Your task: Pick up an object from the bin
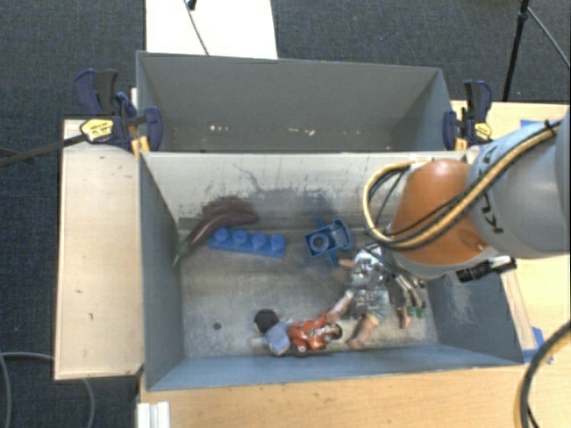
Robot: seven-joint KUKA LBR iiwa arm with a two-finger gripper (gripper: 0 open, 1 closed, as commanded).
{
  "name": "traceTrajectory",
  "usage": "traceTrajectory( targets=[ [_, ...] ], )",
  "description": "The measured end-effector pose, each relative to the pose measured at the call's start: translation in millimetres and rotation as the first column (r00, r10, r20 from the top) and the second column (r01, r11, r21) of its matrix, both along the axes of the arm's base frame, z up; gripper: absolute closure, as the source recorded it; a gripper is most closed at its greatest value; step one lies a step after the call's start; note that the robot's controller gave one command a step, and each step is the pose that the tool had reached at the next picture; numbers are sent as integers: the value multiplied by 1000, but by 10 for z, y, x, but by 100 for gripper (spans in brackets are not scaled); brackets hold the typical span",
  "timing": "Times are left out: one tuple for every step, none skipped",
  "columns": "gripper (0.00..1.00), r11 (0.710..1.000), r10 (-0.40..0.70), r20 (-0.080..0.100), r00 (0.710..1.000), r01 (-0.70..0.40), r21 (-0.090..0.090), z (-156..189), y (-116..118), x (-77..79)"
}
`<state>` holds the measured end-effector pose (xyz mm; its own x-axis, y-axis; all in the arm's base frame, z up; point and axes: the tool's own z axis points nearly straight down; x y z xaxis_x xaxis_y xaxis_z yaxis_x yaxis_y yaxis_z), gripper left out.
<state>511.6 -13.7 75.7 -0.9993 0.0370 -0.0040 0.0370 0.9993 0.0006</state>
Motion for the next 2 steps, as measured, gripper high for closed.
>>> traceTrajectory(
  targets=[
    [100, 1000, 0, 0, 1000, 0, 0, 0, 0, 0],
    [100, 999, -38, -7, 999, 38, 0, 1900, 27, 18]
  ],
)
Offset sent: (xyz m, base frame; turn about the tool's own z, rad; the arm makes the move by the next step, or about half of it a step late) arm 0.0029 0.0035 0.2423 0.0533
